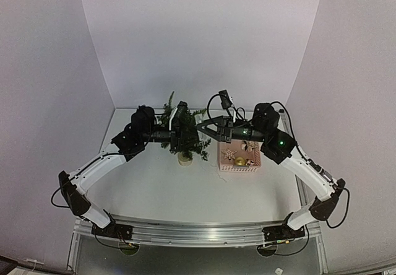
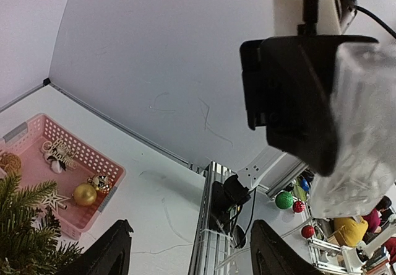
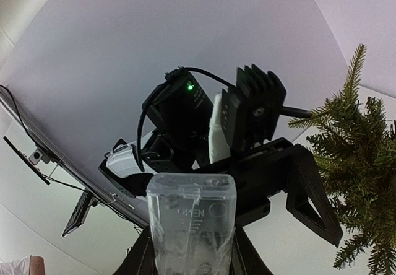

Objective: Decorate the small christmas tree

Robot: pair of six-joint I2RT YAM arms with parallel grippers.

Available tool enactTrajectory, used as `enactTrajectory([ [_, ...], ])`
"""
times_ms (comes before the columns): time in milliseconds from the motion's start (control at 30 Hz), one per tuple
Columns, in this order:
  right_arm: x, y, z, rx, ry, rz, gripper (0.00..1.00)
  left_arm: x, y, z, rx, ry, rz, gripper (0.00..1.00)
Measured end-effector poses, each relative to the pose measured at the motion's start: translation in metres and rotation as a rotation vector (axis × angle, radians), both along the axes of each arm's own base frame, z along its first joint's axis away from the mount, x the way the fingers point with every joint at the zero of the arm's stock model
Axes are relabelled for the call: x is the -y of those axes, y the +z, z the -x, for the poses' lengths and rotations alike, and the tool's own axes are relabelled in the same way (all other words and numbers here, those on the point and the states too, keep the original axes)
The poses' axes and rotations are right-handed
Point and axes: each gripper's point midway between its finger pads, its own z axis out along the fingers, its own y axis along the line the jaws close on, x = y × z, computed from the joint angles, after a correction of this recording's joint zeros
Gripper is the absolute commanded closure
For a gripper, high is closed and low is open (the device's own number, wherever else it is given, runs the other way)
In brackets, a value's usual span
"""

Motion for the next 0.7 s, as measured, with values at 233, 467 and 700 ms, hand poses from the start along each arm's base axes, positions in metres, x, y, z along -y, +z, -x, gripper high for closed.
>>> enactTrajectory([
  [233, -0.002, 0.004, -0.001, 0.011, 0.003, -0.009, 0.91, 0.009, -0.028, -0.013, -0.050, 0.018, -0.080, 0.36],
  [467, -0.013, -0.008, -0.008, -0.009, 0.017, 0.011, 0.92, 0.010, -0.030, -0.013, -0.057, 0.010, -0.085, 0.48],
  [700, -0.016, -0.013, -0.011, -0.011, 0.021, 0.019, 0.92, 0.010, -0.032, -0.012, -0.040, 0.004, -0.097, 0.57],
])
